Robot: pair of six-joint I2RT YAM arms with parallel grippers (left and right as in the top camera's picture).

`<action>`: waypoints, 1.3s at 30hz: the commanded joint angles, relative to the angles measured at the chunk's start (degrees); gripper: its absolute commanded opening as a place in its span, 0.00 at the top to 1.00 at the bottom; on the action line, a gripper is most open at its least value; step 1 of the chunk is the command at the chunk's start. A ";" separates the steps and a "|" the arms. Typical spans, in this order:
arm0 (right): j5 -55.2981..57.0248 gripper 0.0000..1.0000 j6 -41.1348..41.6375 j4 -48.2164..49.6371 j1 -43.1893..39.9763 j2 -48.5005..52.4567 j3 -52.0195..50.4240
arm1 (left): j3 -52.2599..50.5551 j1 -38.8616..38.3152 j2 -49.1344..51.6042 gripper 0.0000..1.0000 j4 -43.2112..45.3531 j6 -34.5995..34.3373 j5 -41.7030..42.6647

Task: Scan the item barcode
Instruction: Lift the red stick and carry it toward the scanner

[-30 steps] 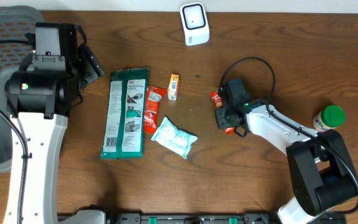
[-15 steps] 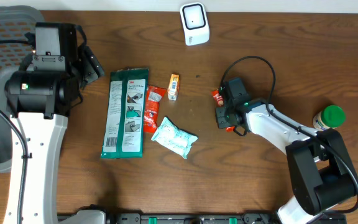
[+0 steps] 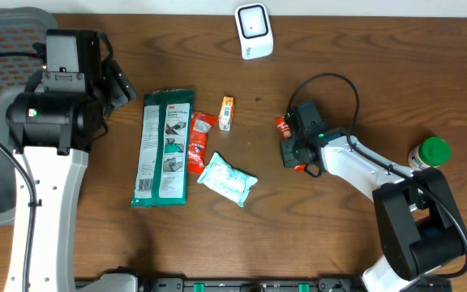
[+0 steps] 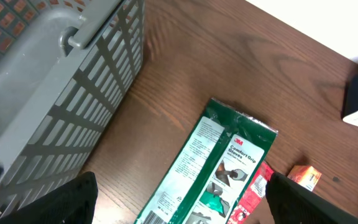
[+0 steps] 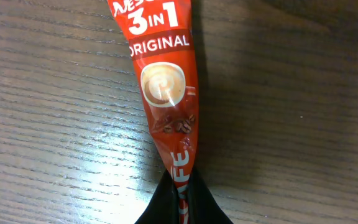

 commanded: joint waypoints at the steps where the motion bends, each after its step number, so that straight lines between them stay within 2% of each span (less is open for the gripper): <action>1: -1.68 0.99 1.77 -0.31 0.55 2.16 -0.42 | 0.92 0.24 0.20 0.13 -0.15 0.11 -0.72; 7: -1.62 0.99 1.86 -1.40 0.33 1.46 0.98 | 0.92 0.24 0.20 0.13 -0.15 0.11 -0.72; 15: -1.22 0.99 1.07 -12.94 0.35 -2.08 9.20 | 0.92 0.24 0.20 0.13 -0.15 0.11 -0.70; 24: -1.22 0.99 2.91 -26.80 0.35 -2.78 23.61 | 0.92 0.24 0.20 0.13 -0.15 0.11 -0.72; 31: -1.20 0.99 5.29 -38.88 0.31 -2.71 42.40 | 0.92 0.24 0.20 0.13 -0.15 0.11 -0.72; 39: 1.79 0.99 6.64 -52.46 0.11 1.81 70.60 | 0.92 0.24 0.20 0.13 -0.17 0.11 -0.72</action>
